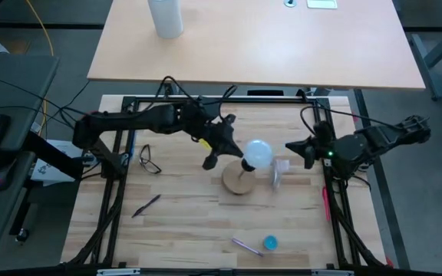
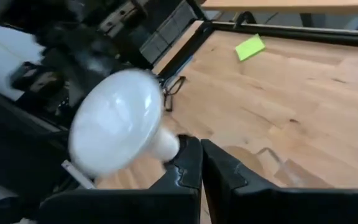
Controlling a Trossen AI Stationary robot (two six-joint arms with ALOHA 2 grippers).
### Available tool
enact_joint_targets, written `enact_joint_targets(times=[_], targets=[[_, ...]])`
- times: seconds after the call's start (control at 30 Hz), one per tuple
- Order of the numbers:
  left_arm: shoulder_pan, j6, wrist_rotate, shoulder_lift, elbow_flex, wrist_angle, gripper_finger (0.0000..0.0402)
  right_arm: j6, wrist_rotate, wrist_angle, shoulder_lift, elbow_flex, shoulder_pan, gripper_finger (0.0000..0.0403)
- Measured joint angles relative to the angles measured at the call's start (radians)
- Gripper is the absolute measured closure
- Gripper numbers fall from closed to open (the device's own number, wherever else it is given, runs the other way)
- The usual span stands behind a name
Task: Screw lightbulb
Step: Remove the lightbulb from the lamp
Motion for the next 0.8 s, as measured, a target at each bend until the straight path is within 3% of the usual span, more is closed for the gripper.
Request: enact_joint_targets(times=[0.23,0.53,0.67,0.8], targets=[[0.043,0.092,-0.14,-0.022,-0.004,-0.182,0.0402,0.02,-0.136,0.059,0.01,0.0,0.001,0.0403],[0.101,0.075,-0.149,-0.024,-0.197,-0.116,0.0402,-0.031,-0.397,0.278,0.202,0.0,0.021,0.0403],[0.1,0.053,-0.145,-0.022,-0.233,-0.032,0.0402,-0.047,-0.404,0.363,0.272,0.0,0.031,0.0403],[0.083,-0.025,-0.11,-0.025,-0.275,0.166,0.0402,-0.066,-0.319,0.406,0.321,0.0,0.026,0.0403]])
